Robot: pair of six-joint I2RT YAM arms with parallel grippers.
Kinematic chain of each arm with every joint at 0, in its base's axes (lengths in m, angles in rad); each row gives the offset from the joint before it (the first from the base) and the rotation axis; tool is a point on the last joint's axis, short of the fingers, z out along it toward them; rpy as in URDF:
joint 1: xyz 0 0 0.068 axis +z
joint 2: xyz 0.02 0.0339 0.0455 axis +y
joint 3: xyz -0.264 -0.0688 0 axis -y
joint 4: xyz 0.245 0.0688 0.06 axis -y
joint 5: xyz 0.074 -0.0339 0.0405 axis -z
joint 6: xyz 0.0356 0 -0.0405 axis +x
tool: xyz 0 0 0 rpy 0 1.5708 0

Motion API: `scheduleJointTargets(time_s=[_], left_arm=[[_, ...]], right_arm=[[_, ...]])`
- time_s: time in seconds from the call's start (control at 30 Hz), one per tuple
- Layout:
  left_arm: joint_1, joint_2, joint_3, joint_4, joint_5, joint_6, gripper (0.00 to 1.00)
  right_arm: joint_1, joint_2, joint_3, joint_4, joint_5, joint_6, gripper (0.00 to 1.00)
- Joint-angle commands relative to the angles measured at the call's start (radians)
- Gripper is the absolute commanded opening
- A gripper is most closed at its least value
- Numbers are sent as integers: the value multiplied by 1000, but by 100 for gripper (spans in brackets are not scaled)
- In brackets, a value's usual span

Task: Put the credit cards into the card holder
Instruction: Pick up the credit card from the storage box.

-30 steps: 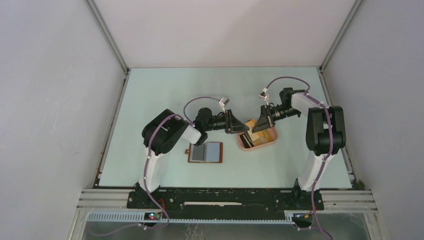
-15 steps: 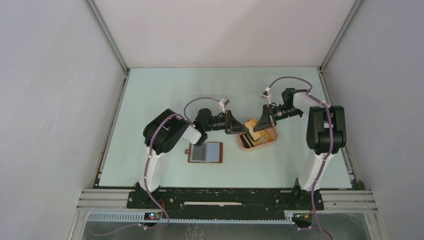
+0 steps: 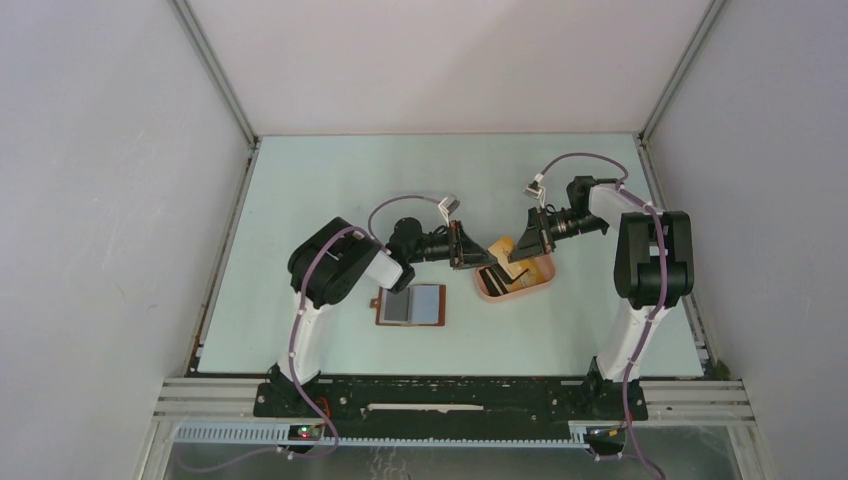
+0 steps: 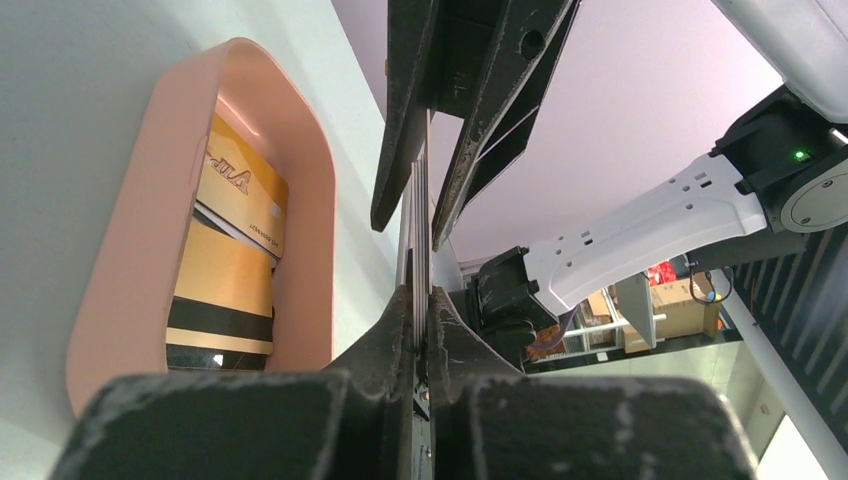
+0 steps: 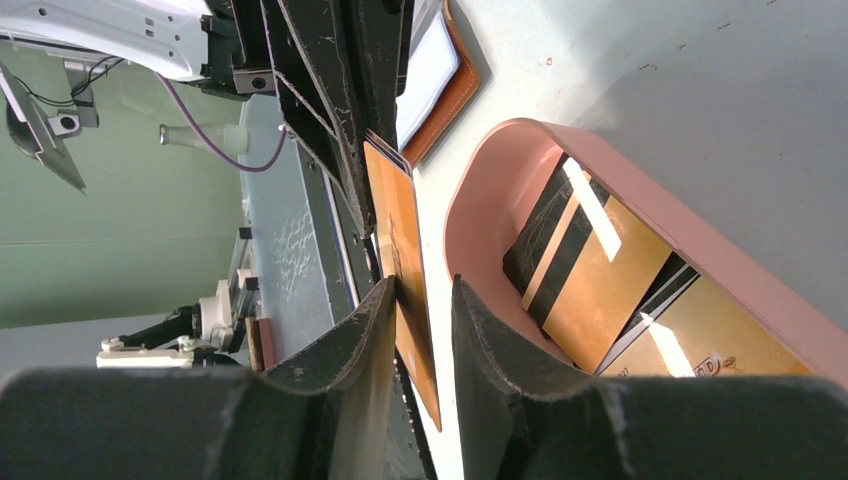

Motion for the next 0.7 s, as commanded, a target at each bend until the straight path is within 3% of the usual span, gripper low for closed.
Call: scheduleJointTargets(time_s=[0.0, 0.27, 0.67], left_arm=[[4, 11, 41, 58, 31, -10, 2], [5, 18, 50, 53, 36, -15, 2], [9, 33, 57, 36, 20, -20, 5]], right_arm=[[-5, 10, 30, 9, -10, -13, 35], [-37, 12, 29, 11, -15, -7, 30], [-43, 19, 29, 16, -12, 2, 12]])
